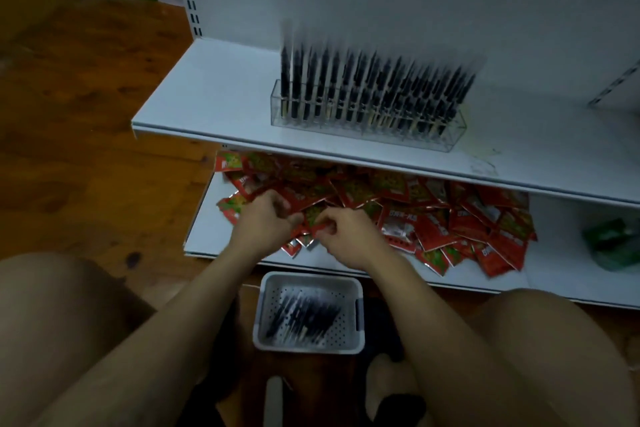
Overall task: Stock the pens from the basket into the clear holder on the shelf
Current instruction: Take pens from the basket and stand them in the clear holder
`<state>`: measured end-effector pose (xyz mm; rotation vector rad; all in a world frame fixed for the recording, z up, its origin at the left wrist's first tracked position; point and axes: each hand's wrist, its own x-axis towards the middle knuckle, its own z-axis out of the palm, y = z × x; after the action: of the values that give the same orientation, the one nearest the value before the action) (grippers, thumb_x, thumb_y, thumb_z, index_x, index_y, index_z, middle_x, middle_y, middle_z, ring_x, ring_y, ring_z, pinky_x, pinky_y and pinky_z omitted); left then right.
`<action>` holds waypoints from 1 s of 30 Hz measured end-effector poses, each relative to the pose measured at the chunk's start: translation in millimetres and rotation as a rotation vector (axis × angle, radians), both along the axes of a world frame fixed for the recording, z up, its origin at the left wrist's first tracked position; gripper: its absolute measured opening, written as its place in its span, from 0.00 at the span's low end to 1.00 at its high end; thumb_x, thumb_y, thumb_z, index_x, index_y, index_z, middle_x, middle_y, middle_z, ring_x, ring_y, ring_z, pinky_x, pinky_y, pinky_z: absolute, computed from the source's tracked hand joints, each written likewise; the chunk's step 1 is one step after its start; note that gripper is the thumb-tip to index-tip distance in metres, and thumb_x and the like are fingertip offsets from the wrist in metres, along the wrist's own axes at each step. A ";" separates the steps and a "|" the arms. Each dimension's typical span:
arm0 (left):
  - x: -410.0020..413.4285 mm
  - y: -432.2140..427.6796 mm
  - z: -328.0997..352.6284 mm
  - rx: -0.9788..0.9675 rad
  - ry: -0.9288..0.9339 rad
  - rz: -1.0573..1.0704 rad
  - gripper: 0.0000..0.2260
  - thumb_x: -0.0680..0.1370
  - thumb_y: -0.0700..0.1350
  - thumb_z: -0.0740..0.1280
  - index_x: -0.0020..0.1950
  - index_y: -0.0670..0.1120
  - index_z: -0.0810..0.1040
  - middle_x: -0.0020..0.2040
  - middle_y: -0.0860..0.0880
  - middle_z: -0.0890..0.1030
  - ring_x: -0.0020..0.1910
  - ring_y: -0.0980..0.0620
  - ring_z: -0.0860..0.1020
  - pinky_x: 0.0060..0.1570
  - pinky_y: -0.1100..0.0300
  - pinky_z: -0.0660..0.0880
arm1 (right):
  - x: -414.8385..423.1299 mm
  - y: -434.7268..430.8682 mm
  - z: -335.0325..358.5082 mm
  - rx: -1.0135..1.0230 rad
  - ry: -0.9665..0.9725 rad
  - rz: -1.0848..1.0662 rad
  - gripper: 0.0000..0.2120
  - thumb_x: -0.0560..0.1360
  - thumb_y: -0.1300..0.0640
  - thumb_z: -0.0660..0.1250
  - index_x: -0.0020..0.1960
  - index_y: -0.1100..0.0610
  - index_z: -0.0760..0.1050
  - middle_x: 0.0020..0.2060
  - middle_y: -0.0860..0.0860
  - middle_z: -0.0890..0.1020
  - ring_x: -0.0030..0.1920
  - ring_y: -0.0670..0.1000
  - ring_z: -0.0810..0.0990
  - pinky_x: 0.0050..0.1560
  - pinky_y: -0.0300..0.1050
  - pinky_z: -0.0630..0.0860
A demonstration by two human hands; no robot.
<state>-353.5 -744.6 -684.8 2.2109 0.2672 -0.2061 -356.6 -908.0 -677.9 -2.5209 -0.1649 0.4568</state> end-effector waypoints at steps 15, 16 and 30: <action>-37.0 14.5 -164.5 -0.264 0.549 0.324 0.08 0.75 0.43 0.71 0.36 0.43 0.79 0.37 0.42 0.79 0.38 0.47 0.78 0.38 0.58 0.71 | -52.4 26.1 -189.1 0.013 0.739 -0.131 0.17 0.78 0.62 0.61 0.66 0.65 0.72 0.63 0.64 0.74 0.56 0.61 0.76 0.57 0.54 0.75; -34.1 16.4 -168.5 -0.281 0.554 0.357 0.07 0.75 0.43 0.71 0.37 0.43 0.79 0.37 0.42 0.79 0.39 0.46 0.78 0.37 0.59 0.71 | -51.5 32.0 -197.5 0.024 0.768 -0.115 0.18 0.78 0.61 0.61 0.66 0.63 0.72 0.64 0.62 0.74 0.55 0.59 0.75 0.55 0.51 0.74; -52.3 43.6 -234.4 -0.169 0.721 0.330 0.11 0.74 0.46 0.72 0.53 0.45 0.75 0.48 0.47 0.81 0.50 0.47 0.79 0.52 0.55 0.76 | -16.0 96.4 -295.1 -0.205 0.848 -0.072 0.21 0.80 0.62 0.58 0.72 0.60 0.65 0.75 0.66 0.50 0.67 0.66 0.68 0.65 0.51 0.70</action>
<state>-405.8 -701.0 -919.1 1.8166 0.9587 -0.8075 -372.6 -811.6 -972.9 -2.2804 0.3086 1.5071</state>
